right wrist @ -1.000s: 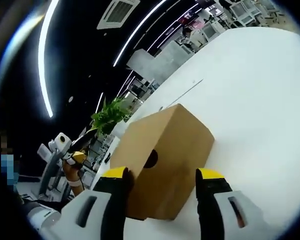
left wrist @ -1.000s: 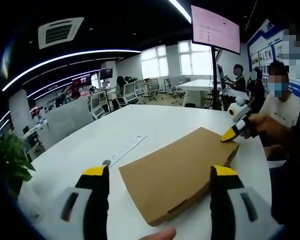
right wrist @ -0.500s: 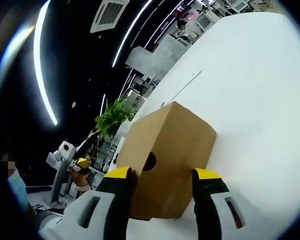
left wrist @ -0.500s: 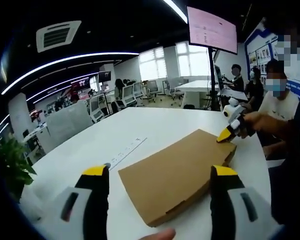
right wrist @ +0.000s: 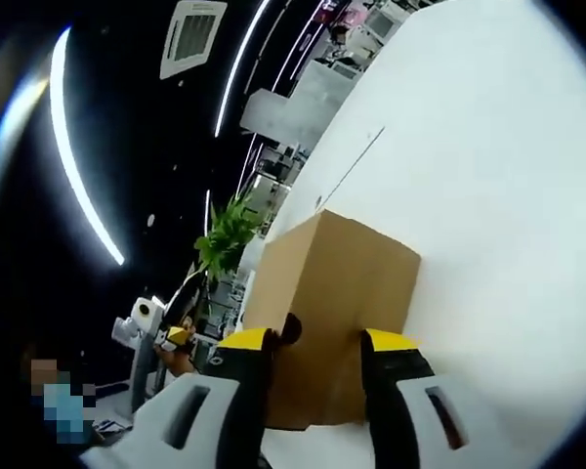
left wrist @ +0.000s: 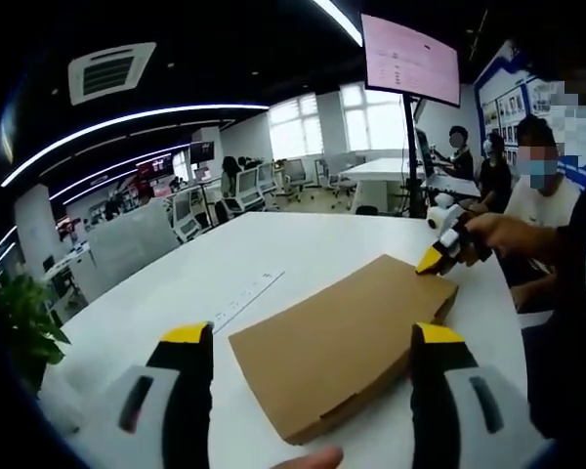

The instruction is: Operate the shoe box by opening the lid, removing the specified soft item, and placing it in the target area until the item is outside and the box remains undamaged.

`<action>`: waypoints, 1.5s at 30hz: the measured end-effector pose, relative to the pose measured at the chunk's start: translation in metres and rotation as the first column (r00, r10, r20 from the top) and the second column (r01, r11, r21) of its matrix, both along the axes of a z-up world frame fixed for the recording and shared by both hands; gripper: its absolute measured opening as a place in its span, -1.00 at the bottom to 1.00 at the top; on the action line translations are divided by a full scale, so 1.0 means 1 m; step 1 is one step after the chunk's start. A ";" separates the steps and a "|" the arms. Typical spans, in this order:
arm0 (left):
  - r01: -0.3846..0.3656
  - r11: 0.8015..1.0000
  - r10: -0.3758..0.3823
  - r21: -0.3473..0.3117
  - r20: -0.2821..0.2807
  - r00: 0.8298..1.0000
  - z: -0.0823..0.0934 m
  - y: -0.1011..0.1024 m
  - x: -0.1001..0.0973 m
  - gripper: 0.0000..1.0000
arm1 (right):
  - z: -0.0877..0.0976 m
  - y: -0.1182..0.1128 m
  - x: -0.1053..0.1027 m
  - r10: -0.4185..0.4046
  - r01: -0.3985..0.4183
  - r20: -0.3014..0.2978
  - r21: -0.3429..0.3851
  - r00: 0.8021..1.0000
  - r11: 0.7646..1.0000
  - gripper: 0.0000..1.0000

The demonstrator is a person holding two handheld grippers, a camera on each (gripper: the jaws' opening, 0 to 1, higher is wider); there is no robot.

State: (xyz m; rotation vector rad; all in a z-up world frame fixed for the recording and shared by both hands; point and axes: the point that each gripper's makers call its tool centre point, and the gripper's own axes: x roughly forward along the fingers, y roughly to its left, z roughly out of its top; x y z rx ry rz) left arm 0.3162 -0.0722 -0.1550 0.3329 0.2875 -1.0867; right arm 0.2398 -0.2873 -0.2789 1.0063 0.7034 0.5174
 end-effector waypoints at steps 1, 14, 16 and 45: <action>0.000 1.000 0.000 0.000 0.000 1.000 0.000 0.000 0.000 0.71 | 0.001 0.000 0.000 0.002 -0.002 -0.005 0.009 1.000 1.000 -0.33; 0.002 1.000 -0.002 0.013 -0.009 1.000 -0.006 0.000 0.001 0.67 | 0.002 -0.002 0.002 0.032 -0.033 -0.035 -0.019 0.999 0.999 -0.38; 0.005 1.000 -0.005 0.004 -0.010 1.000 -0.004 0.000 0.001 0.66 | 0.004 -0.001 0.002 0.035 -0.036 -0.036 -0.028 0.999 0.999 -0.40; 0.017 0.991 -0.038 -0.133 -0.153 0.988 -0.008 0.034 0.021 0.60 | 0.003 0.001 -0.001 0.033 -0.035 -0.028 -0.047 0.999 0.998 -0.41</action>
